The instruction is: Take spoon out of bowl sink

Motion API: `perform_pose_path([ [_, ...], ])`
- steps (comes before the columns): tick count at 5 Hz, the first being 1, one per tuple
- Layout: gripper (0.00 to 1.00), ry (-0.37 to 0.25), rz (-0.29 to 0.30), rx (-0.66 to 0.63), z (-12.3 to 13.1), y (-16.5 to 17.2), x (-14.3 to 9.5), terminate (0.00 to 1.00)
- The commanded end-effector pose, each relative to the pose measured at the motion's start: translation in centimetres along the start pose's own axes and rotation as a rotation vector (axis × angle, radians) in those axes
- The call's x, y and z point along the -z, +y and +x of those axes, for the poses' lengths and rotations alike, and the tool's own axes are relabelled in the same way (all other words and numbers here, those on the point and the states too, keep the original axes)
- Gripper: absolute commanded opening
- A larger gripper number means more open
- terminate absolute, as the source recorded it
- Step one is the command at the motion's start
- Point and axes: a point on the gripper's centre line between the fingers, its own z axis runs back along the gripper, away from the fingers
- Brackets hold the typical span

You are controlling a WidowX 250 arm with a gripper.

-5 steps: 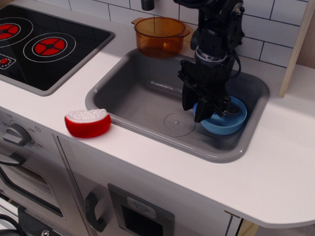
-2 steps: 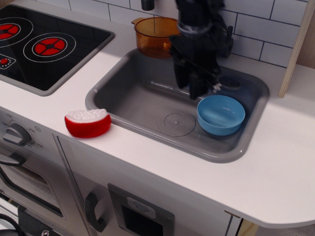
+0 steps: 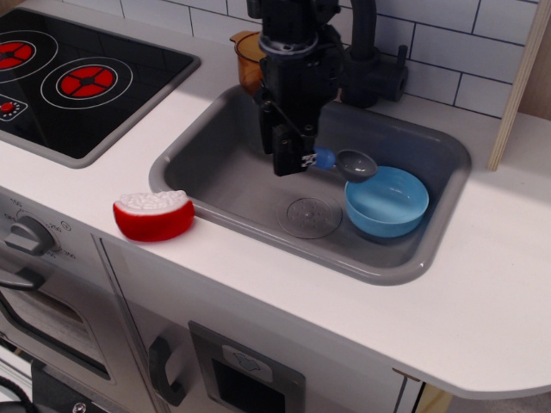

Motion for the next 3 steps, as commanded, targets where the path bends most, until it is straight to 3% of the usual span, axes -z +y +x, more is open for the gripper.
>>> perform_pose_path([
  [1, 0.0, -0.082, 0.078, -0.067, -2.5, 4.2, -1.7, 0.0],
  [3, 0.0, -0.071, 0.118, -0.116, -4.0, 5.7, 0.7, 0.0],
])
